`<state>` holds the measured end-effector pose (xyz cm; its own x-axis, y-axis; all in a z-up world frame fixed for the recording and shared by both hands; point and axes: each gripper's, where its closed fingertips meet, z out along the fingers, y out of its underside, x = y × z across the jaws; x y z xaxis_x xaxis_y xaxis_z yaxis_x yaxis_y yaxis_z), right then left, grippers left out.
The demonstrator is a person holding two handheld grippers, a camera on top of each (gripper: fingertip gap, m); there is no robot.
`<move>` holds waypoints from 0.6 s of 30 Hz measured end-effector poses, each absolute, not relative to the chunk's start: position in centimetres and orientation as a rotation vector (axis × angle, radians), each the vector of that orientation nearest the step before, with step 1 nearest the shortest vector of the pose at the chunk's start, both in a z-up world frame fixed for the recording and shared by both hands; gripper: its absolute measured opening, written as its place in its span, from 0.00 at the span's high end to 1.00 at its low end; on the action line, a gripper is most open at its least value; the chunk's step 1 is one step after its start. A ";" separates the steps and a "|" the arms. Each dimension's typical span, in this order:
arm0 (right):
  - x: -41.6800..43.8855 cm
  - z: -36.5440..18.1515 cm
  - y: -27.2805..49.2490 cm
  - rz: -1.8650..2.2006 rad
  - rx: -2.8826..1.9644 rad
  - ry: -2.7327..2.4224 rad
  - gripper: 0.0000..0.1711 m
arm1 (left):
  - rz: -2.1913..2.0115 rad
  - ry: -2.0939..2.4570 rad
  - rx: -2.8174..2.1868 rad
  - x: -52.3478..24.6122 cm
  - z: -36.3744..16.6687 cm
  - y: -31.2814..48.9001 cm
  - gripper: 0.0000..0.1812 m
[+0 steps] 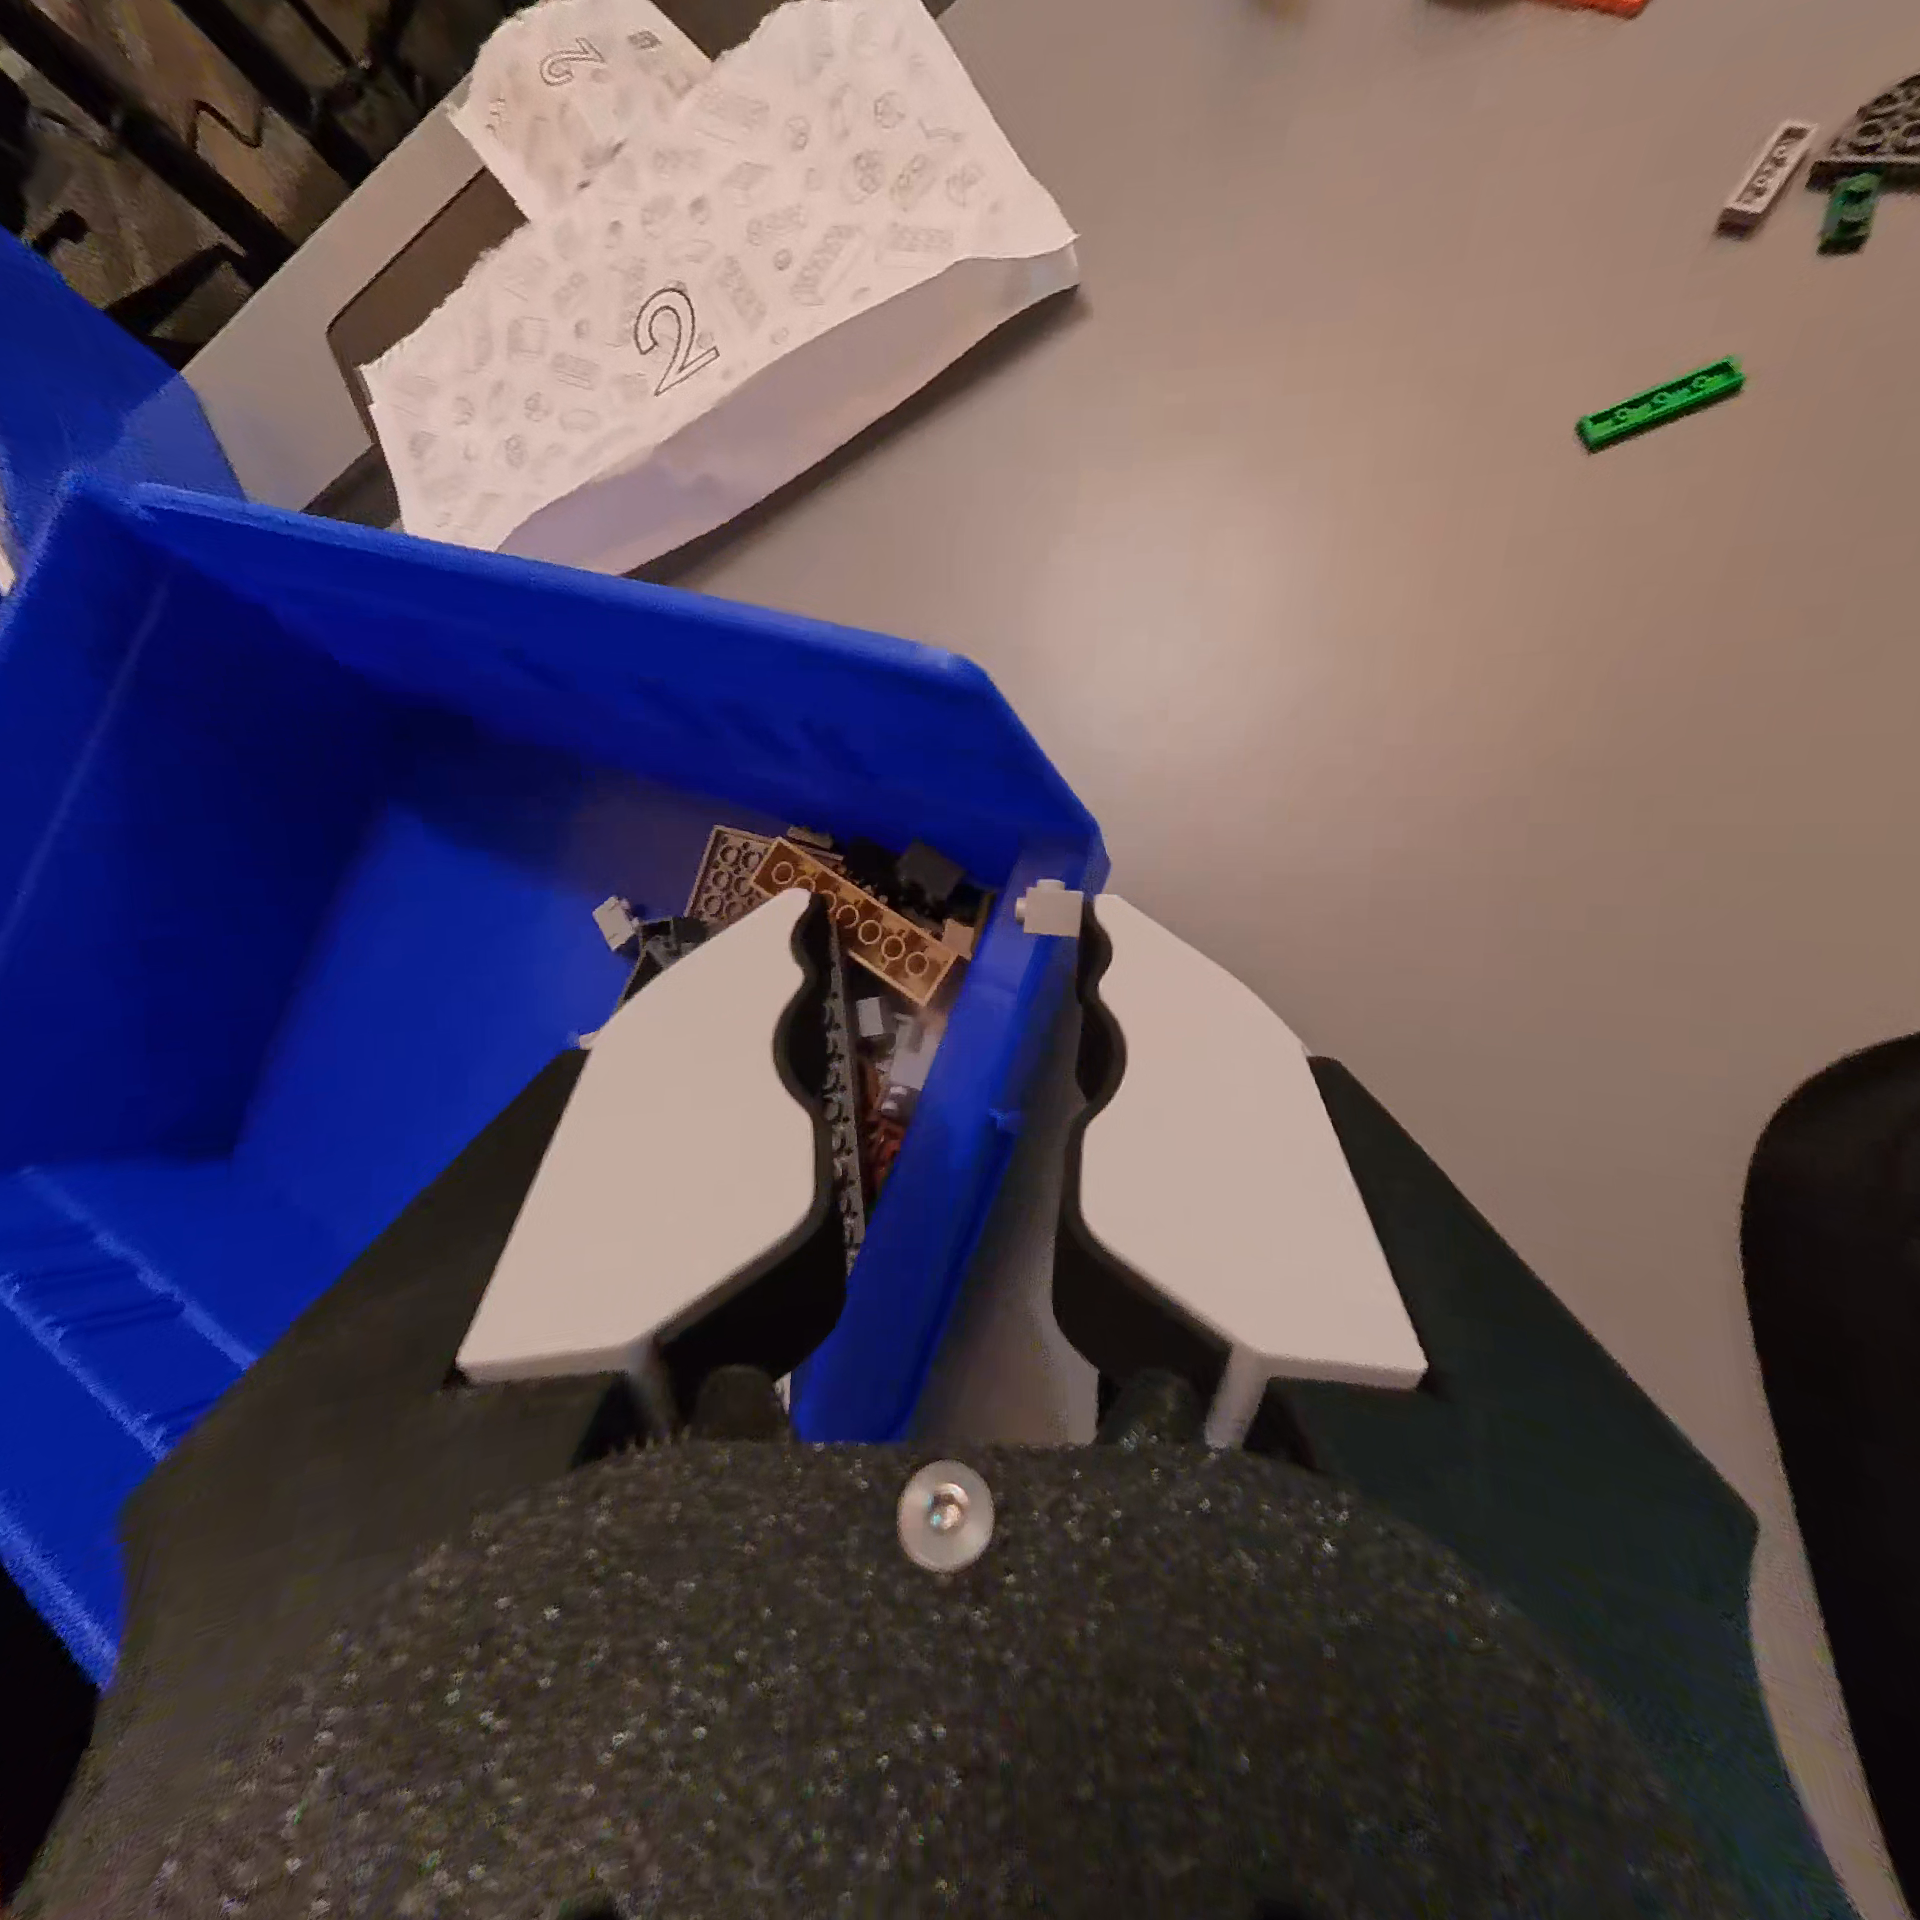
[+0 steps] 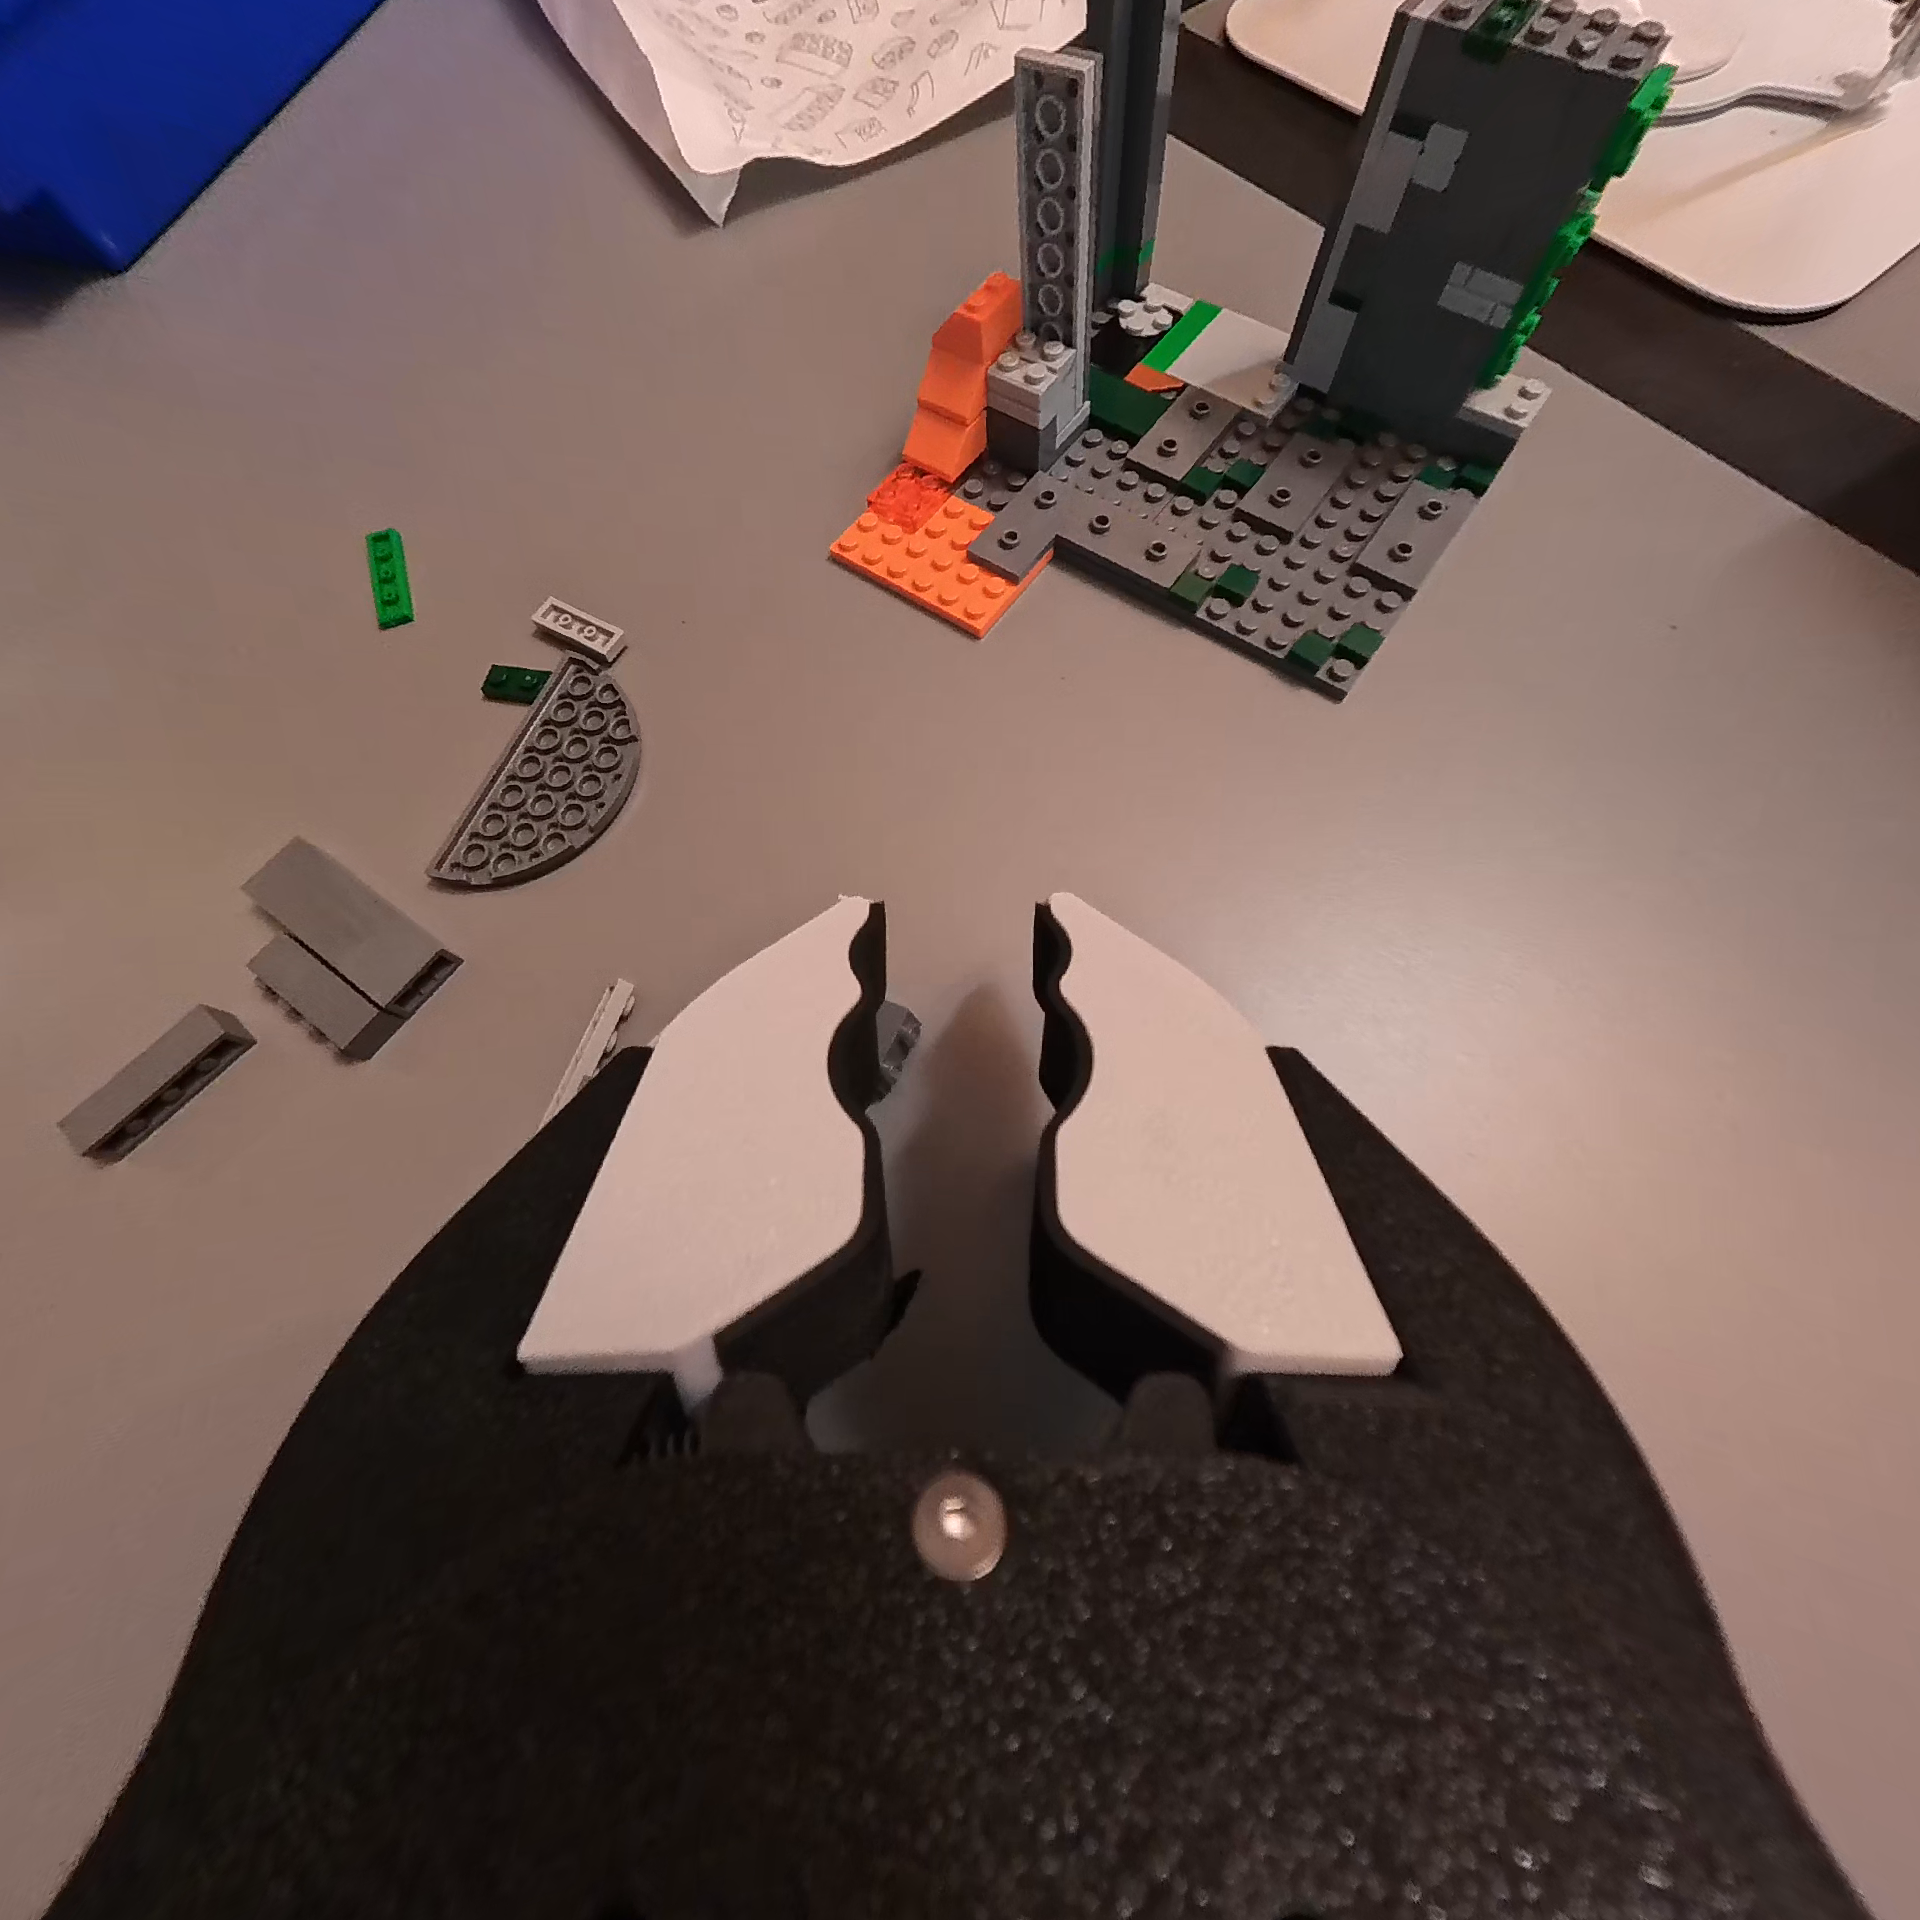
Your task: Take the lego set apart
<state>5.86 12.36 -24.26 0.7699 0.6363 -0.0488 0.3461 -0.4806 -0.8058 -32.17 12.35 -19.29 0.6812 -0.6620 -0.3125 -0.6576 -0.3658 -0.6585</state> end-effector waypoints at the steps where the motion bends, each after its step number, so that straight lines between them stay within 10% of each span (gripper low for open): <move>1: 5.9 -24.3 12.4 0.435 -2.114 -0.732 0.84 | 0.001 0.997 -2.089 -32.2 -19.4 12.6 0.77; 18: 5.8 -24.7 12.3 0.440 -2.127 -0.737 0.84 | -0.308 1.172 -1.982 -27.7 -19.8 9.2 0.88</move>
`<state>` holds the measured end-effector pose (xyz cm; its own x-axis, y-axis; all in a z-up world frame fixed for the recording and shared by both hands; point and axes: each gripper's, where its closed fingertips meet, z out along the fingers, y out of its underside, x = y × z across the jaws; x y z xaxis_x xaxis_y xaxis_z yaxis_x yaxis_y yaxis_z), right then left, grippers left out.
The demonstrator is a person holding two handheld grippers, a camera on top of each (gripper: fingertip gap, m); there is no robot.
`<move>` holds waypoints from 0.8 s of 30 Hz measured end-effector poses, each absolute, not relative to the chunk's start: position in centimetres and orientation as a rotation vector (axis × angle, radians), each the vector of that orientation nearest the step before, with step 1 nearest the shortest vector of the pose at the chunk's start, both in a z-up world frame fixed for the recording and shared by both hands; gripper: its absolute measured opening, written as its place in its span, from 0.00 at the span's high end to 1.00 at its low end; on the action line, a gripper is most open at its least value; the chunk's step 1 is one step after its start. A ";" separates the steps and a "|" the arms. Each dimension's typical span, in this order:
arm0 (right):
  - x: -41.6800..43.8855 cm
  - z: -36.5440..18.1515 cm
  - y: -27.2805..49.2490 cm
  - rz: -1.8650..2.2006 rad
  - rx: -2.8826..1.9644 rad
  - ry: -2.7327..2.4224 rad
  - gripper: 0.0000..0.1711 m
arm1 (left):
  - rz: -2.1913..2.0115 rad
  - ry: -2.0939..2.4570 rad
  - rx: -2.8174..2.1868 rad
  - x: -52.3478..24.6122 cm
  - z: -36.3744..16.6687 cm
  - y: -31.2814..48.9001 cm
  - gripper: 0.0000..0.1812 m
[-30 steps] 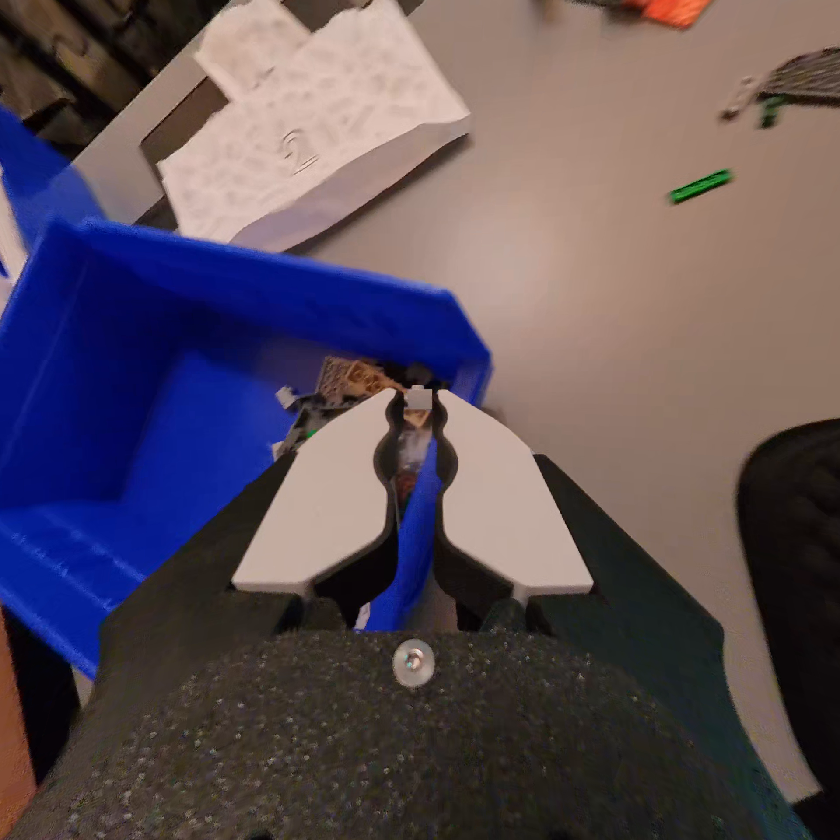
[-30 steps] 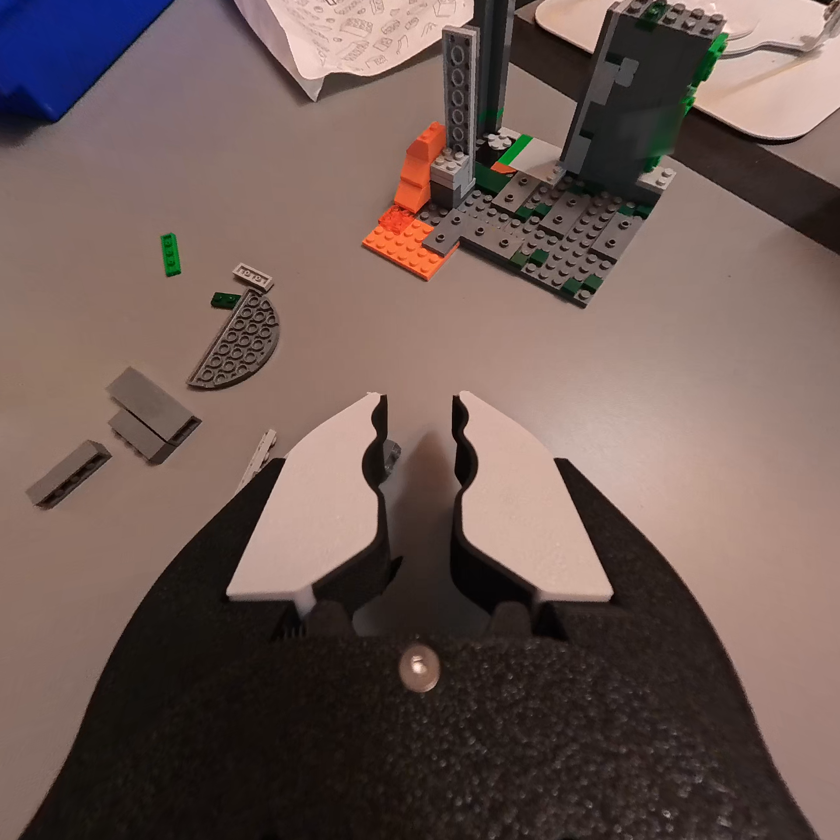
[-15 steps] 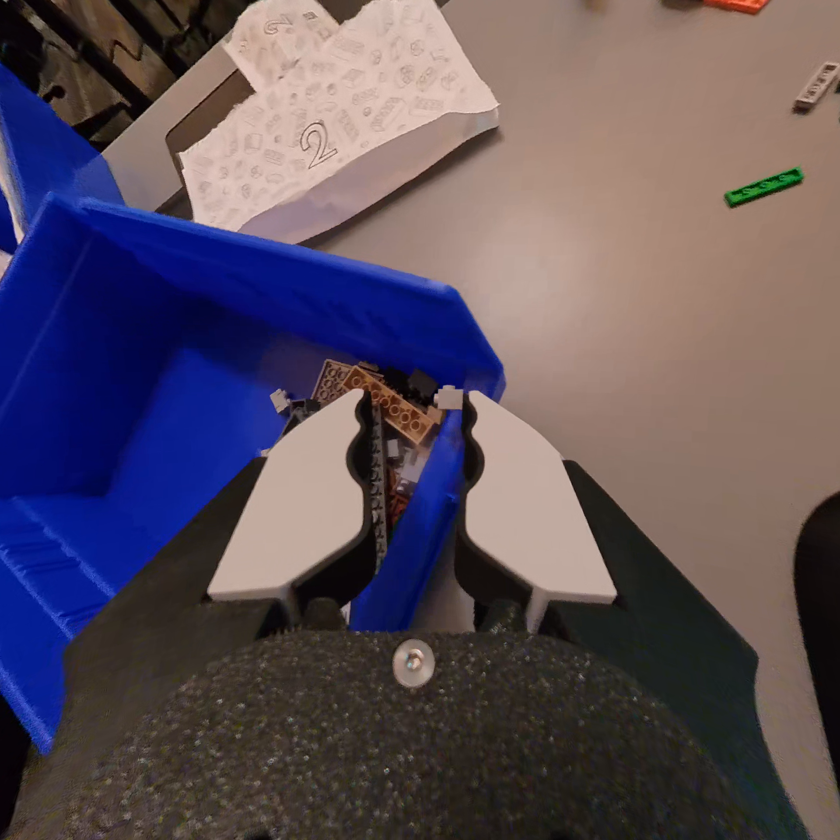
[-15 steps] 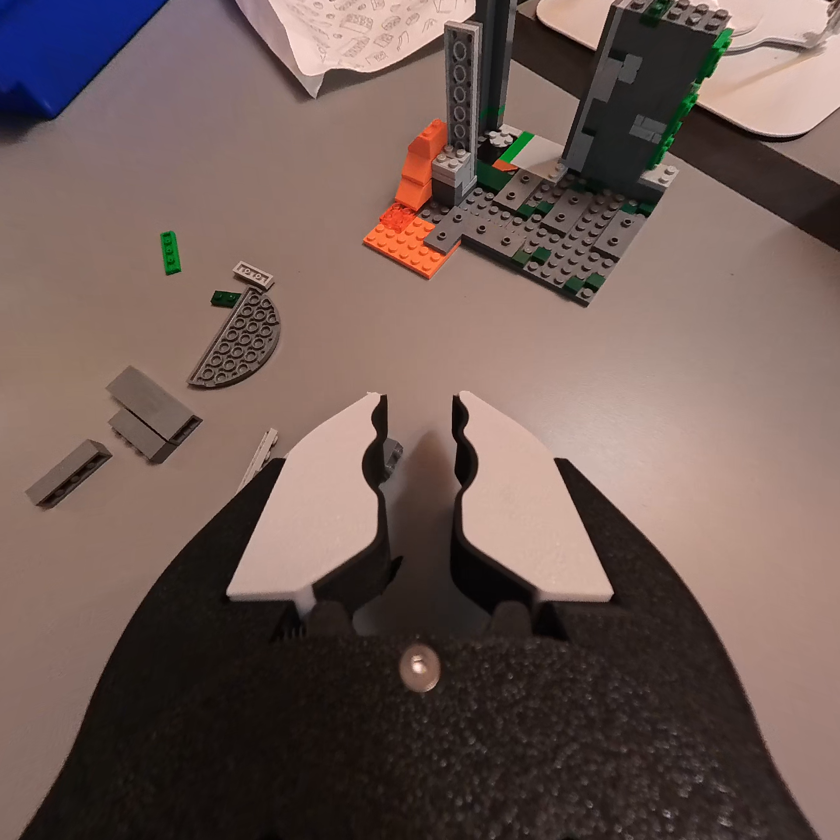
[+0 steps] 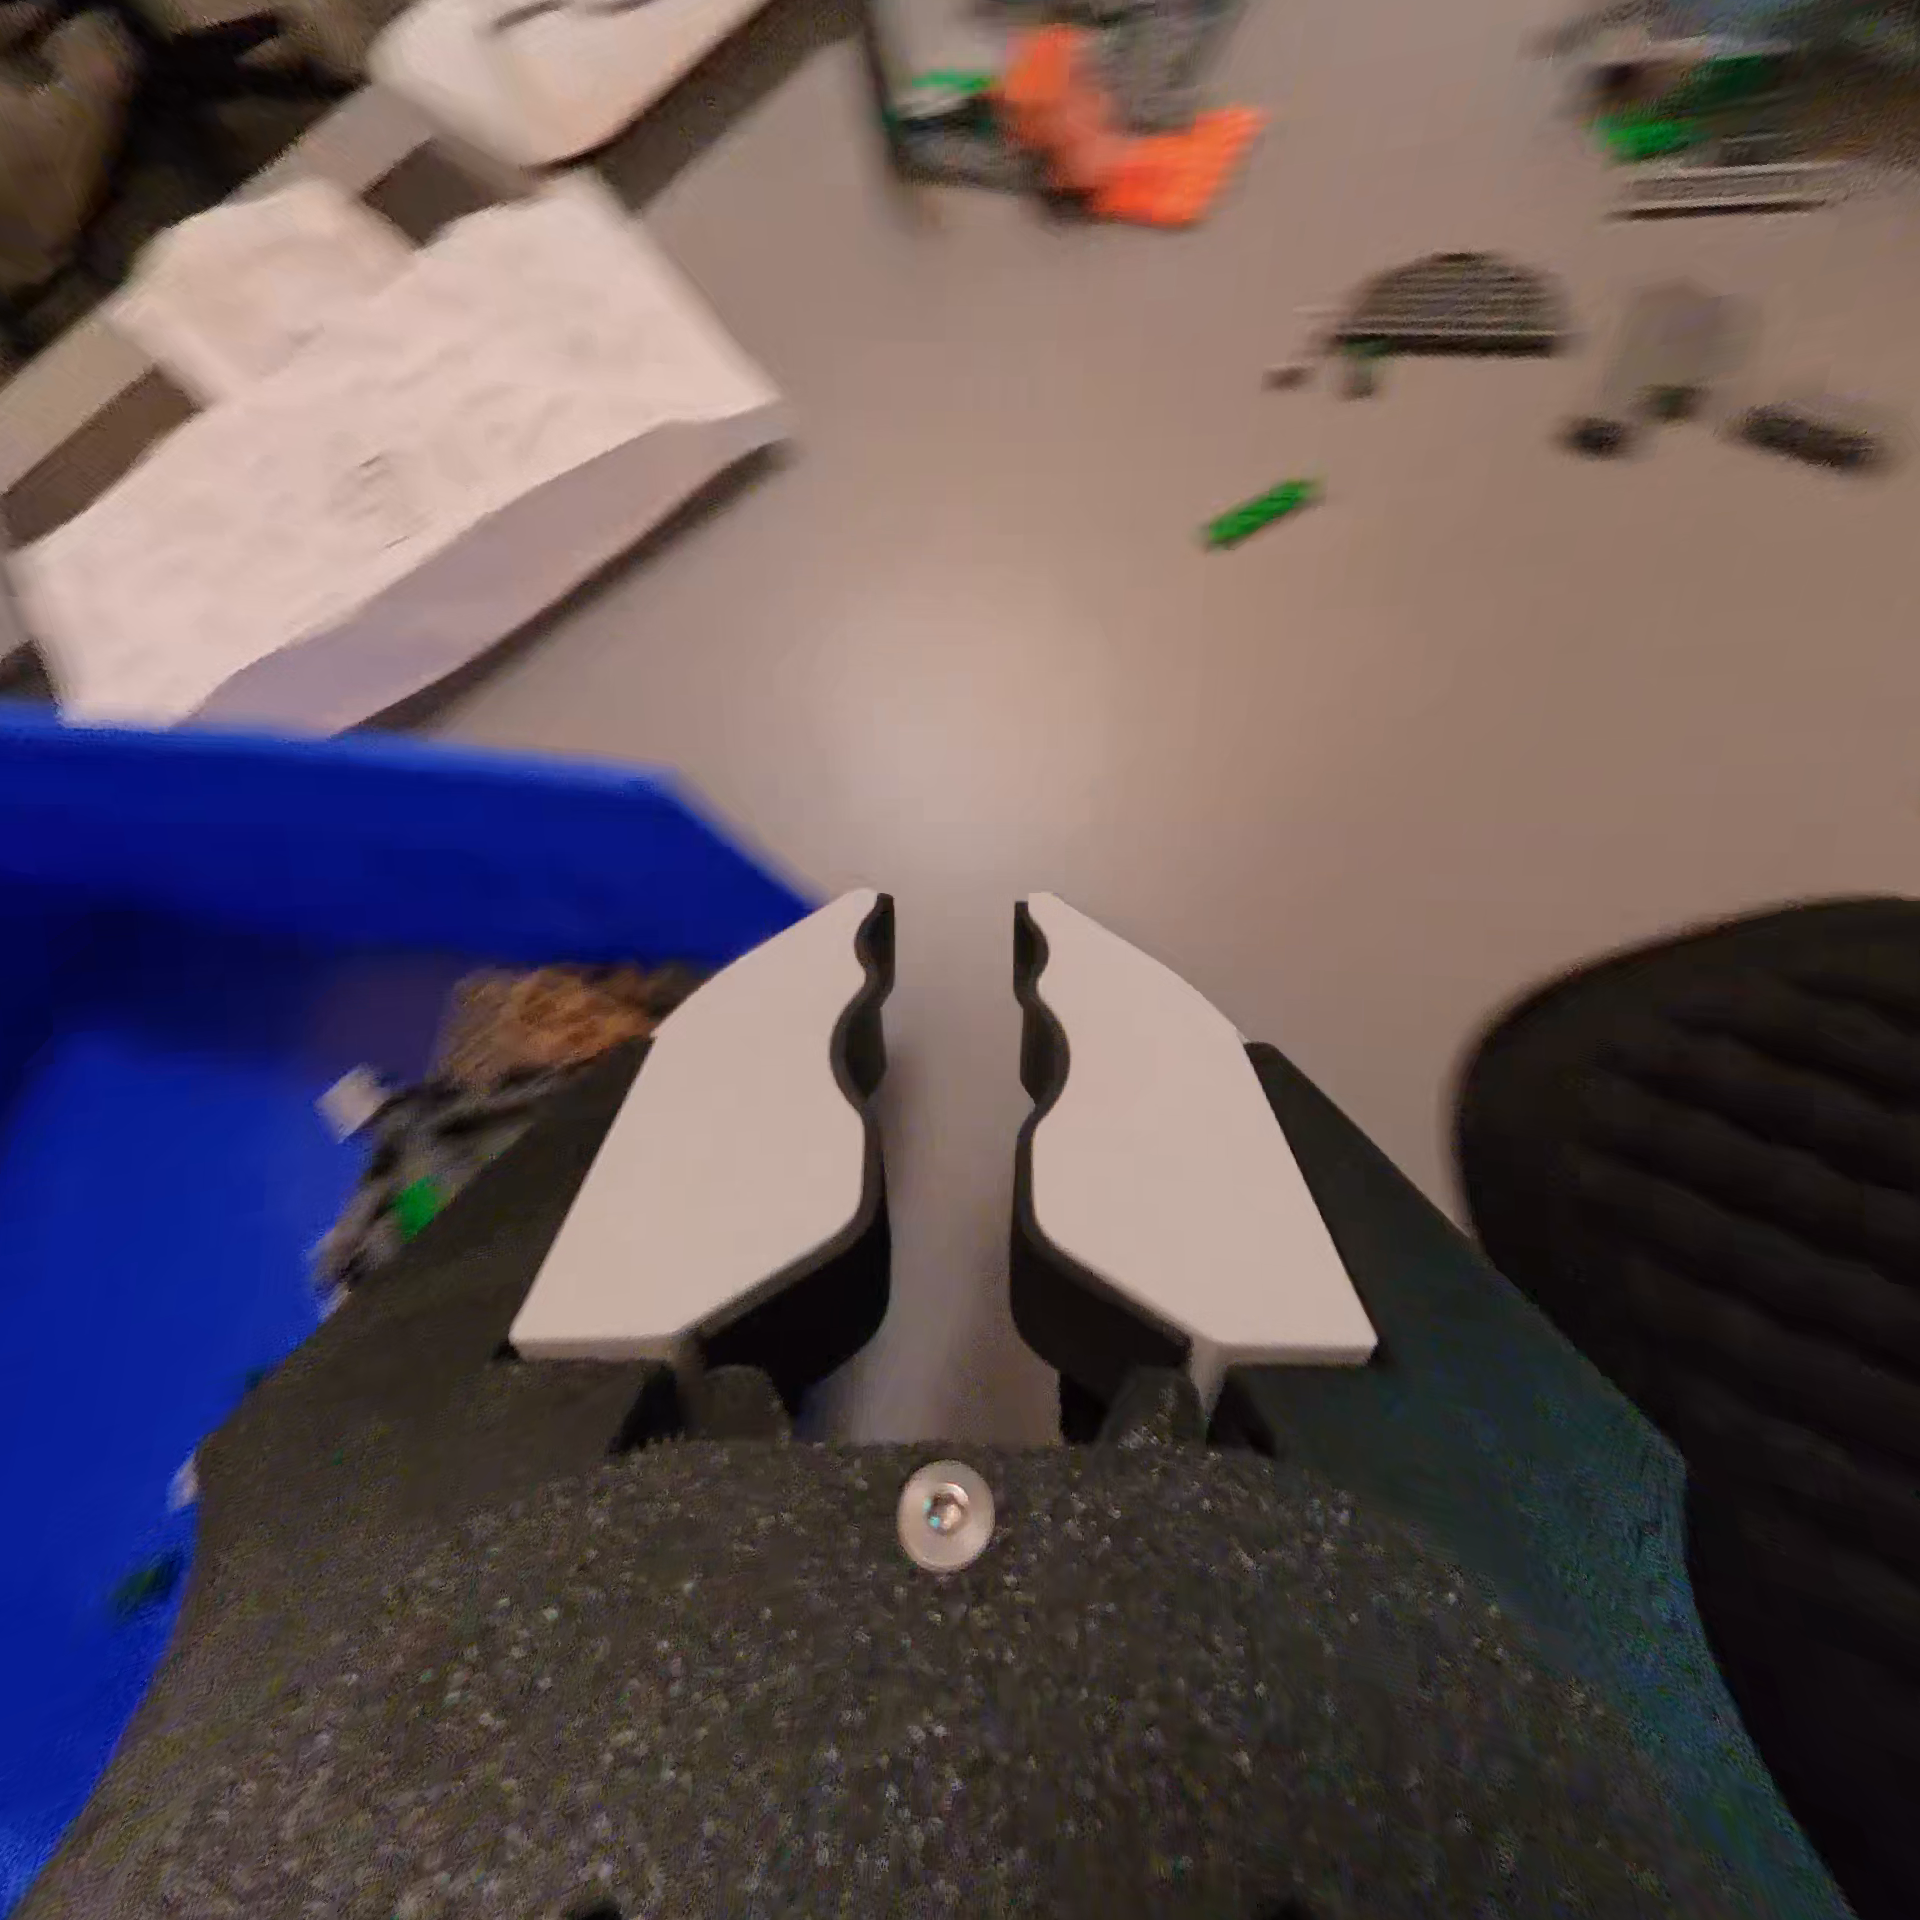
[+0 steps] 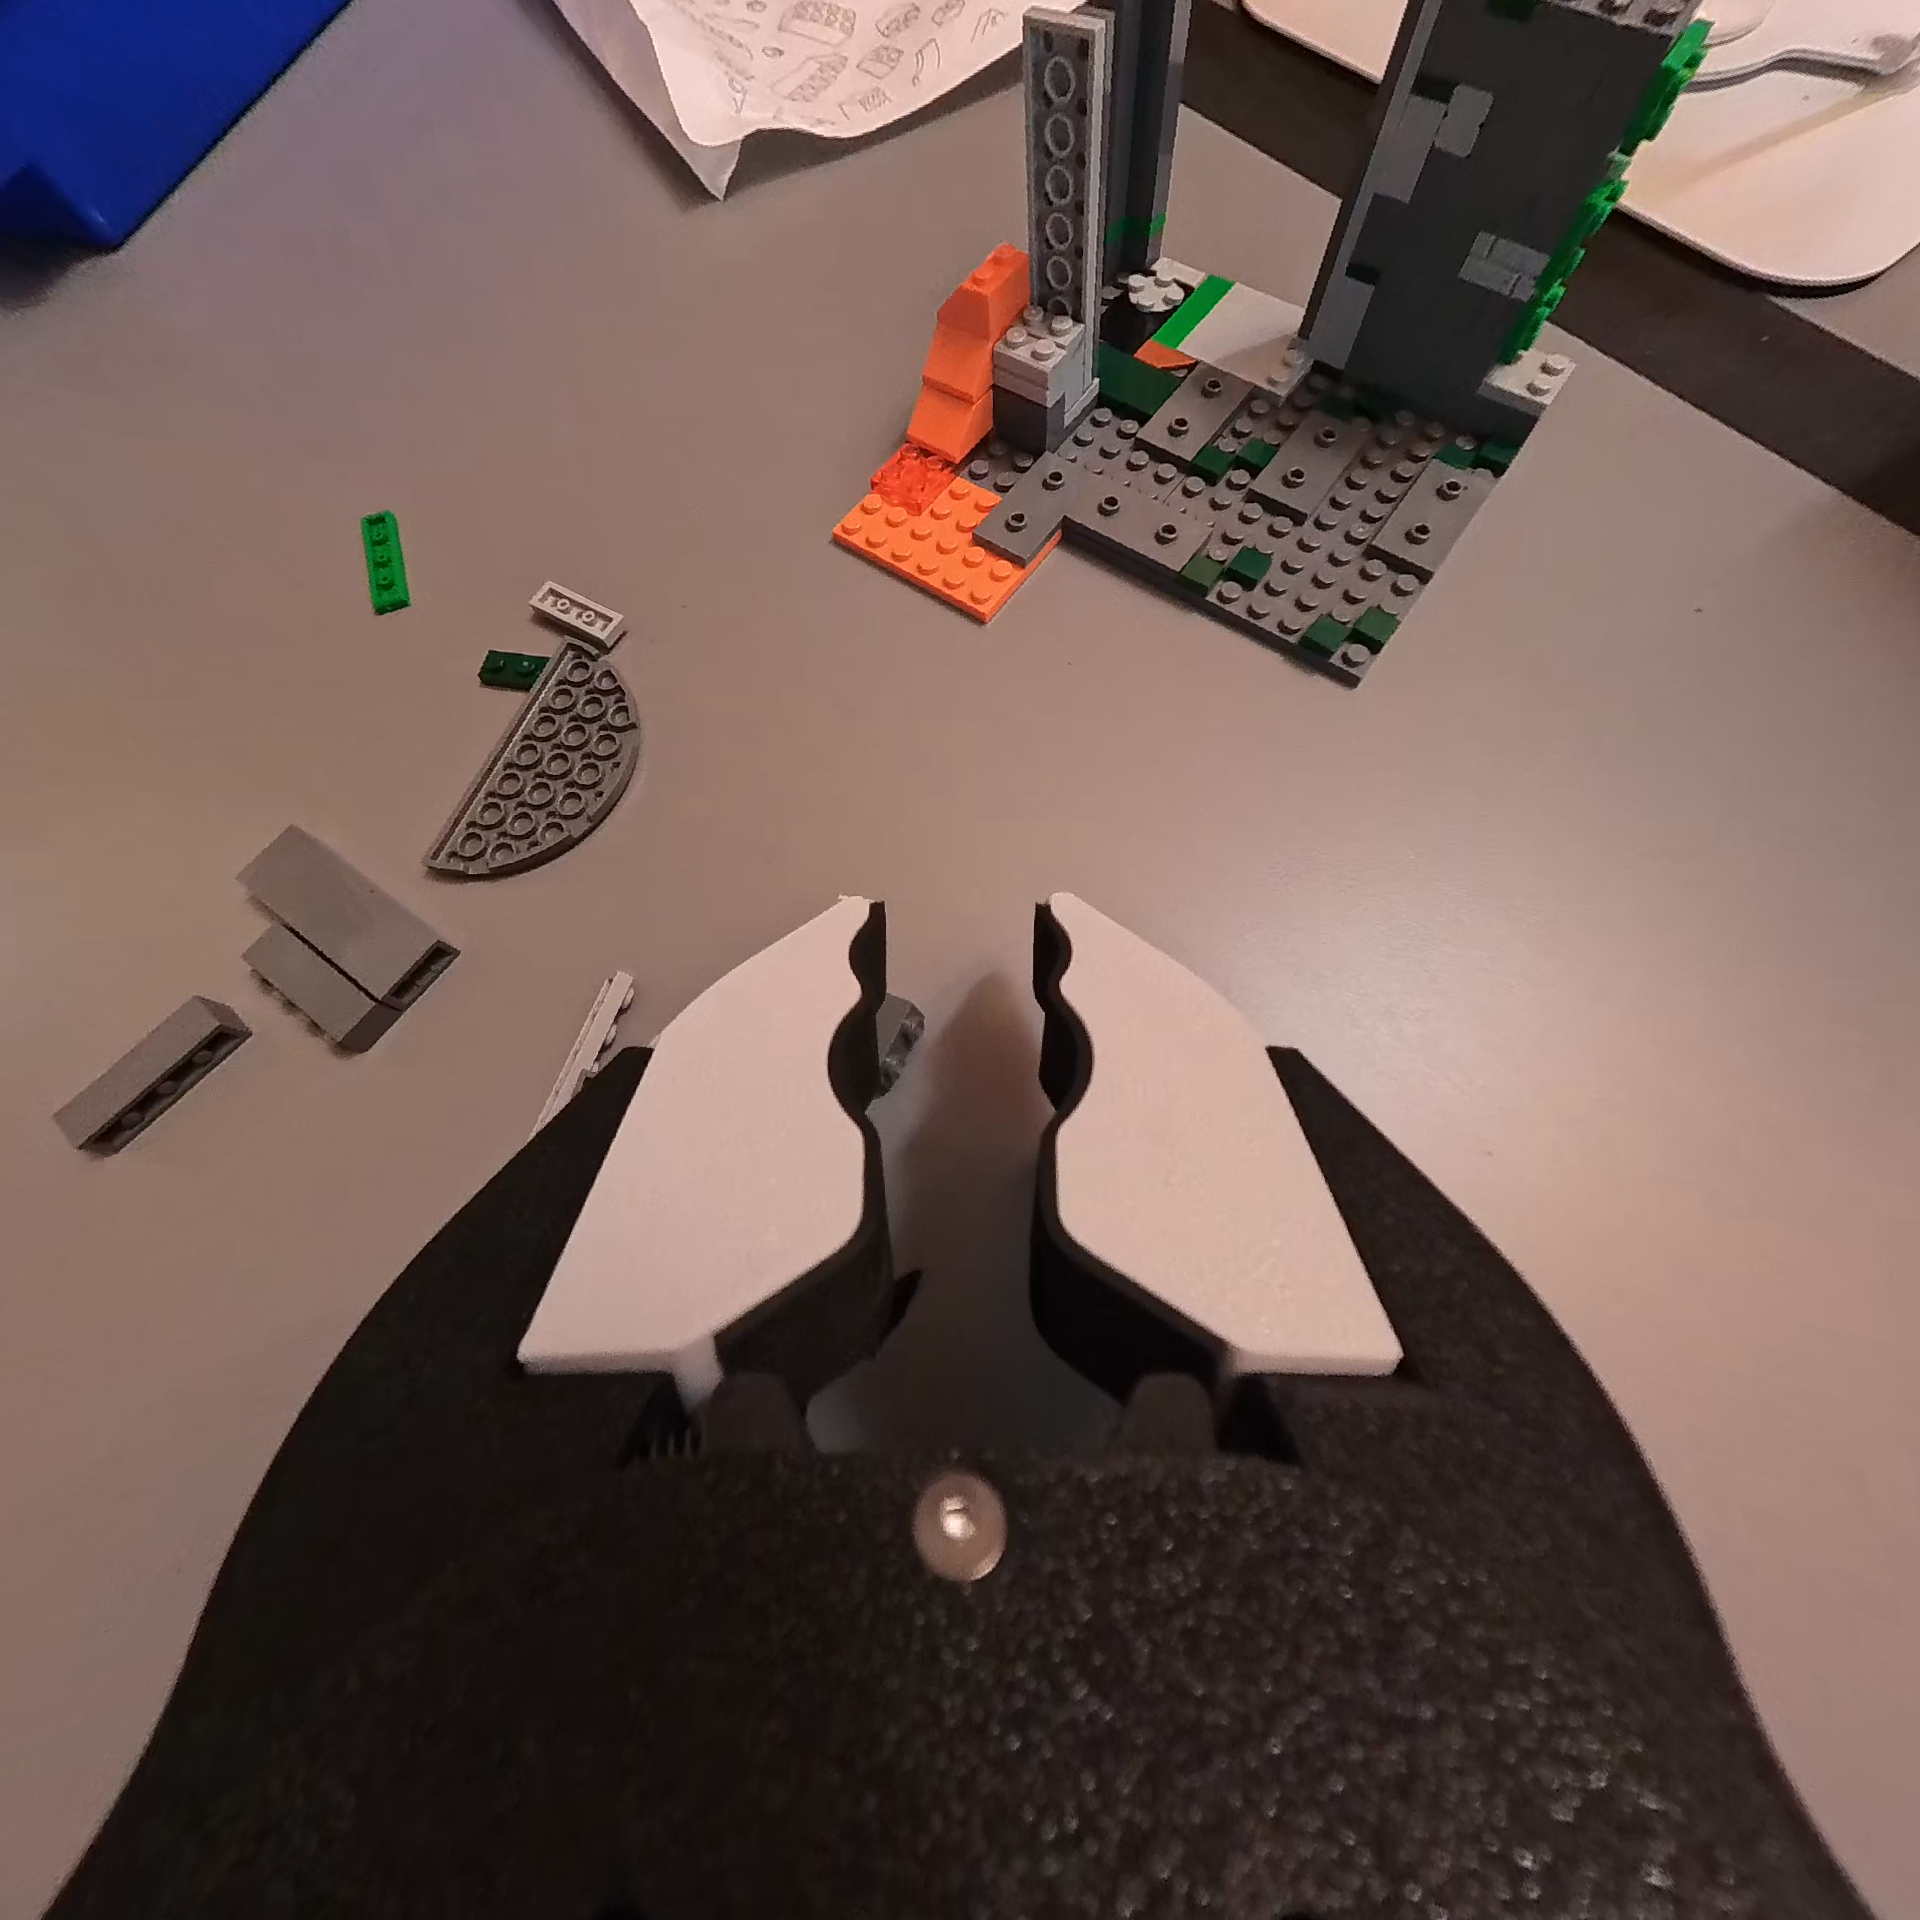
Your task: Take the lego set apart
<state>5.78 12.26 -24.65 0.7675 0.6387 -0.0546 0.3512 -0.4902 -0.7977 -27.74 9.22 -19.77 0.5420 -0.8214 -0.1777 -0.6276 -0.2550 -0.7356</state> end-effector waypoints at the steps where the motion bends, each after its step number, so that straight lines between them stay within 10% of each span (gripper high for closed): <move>1: 5.7 -24.7 12.2 0.441 -2.129 -0.739 0.84 | -0.389 1.274 -1.938 -26.0 -20.0 7.6 0.87; 24: 6.1 -24.0 12.6 0.420 -2.090 -0.718 0.84 | -0.713 2.445 -1.399 -12.1 -26.7 -8.0 0.95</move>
